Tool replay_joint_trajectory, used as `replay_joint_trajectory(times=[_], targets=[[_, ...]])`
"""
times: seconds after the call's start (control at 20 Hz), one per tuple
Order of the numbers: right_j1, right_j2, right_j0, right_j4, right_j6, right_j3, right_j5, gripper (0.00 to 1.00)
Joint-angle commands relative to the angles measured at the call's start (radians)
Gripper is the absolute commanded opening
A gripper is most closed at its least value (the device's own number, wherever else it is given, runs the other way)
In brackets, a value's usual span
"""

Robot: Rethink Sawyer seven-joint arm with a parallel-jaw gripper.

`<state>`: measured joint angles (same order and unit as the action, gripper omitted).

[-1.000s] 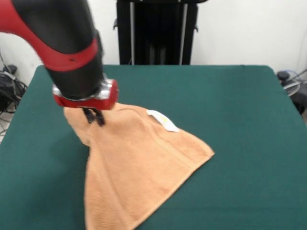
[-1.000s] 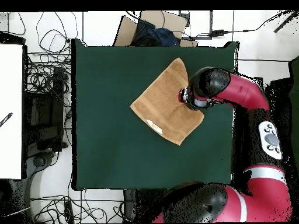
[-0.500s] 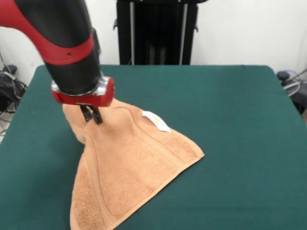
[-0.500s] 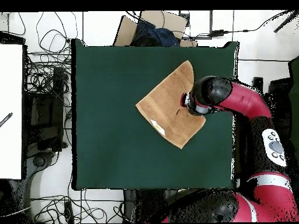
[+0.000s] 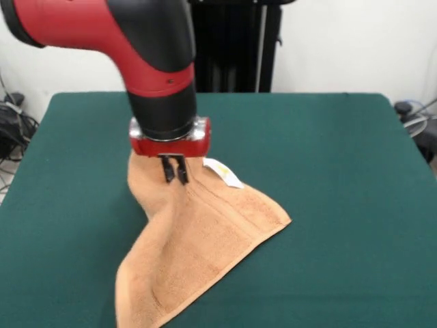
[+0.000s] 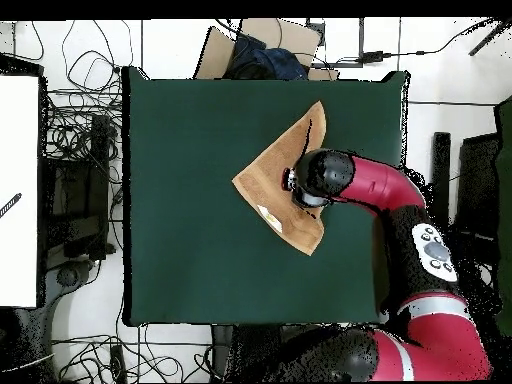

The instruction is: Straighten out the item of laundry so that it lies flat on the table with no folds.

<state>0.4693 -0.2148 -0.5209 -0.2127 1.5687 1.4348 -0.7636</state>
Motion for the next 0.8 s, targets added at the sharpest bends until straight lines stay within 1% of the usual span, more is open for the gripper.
replay_joint_trajectory(times=[0.05, 0.8], targets=[[0.019, -0.067, 0.036, 0.024, 0.077, 0.136, 0.015, 0.00], [0.017, -0.076, 0.032, 0.032, 0.071, 0.154, 0.047, 0.00]])
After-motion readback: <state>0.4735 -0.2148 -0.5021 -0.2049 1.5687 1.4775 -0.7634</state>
